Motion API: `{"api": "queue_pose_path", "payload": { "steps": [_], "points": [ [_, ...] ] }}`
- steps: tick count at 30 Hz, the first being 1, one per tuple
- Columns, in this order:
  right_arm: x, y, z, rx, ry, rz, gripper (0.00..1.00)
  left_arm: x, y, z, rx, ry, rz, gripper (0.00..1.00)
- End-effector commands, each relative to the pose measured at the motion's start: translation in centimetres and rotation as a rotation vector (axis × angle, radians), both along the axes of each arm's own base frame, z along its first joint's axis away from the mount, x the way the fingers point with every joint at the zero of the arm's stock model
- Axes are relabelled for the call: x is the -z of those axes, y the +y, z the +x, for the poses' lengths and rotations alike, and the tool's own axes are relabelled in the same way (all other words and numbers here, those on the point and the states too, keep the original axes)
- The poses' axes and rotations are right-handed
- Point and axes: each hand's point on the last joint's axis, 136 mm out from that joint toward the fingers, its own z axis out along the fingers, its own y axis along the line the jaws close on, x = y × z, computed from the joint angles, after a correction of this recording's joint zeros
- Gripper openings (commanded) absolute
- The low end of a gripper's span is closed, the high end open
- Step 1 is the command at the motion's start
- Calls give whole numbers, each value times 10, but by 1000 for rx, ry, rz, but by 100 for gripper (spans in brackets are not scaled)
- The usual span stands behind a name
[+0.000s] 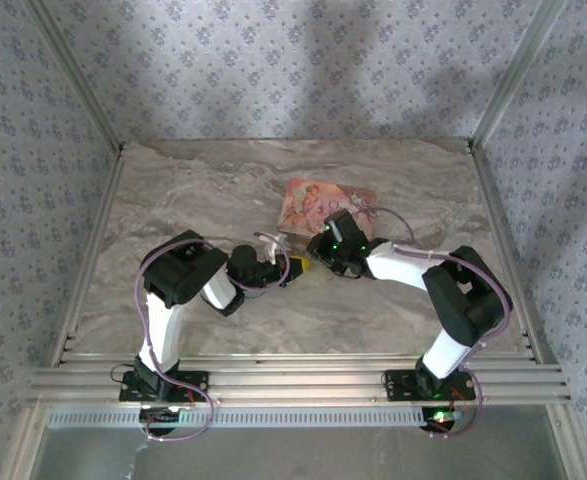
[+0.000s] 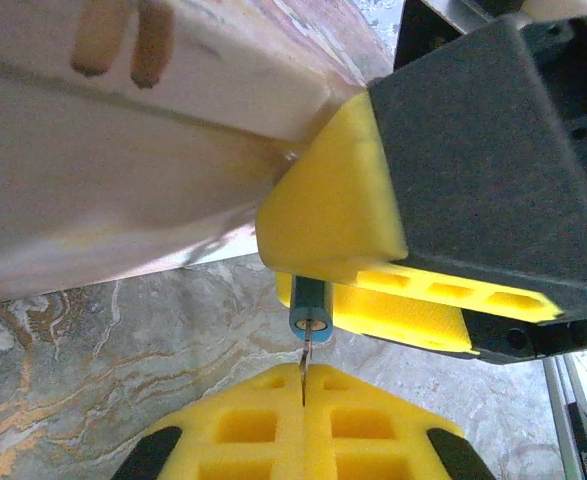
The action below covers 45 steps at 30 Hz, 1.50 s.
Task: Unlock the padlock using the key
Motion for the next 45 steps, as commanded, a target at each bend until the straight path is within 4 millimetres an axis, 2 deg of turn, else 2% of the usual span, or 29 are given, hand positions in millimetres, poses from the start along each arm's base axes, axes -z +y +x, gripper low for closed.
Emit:
{"api": "queue_pose_path", "payload": {
  "steps": [1,8,9,15,25,26,27,33,37,43,45],
  "points": [
    [11,-6,0,8,37,-42,29,8,0,-10,22,11,32,0],
    [14,-4,-1,-12,50,-39,1,-2,-1,-10,25,11,5,0],
    [15,-3,-1,-16,52,-39,0,-6,-2,-10,29,17,-11,0],
    [15,0,-6,-47,44,-18,0,-40,-4,-4,68,65,-126,0],
    [15,9,-14,-84,21,56,0,-79,-19,3,156,134,-240,0],
    [15,9,-14,-81,21,64,0,-82,-18,3,152,129,-245,0],
    [14,9,-15,-80,21,72,0,-84,-18,3,149,123,-248,5],
    [11,9,-16,-67,26,106,0,-76,-16,6,126,130,-236,9],
    [12,7,-14,-40,34,148,0,-70,-15,7,114,130,-223,16],
    [11,1,-11,-14,29,163,0,-56,-5,5,70,129,-190,23],
    [11,-2,-11,-4,25,160,0,-51,1,5,36,127,-175,28]
  ]
}}
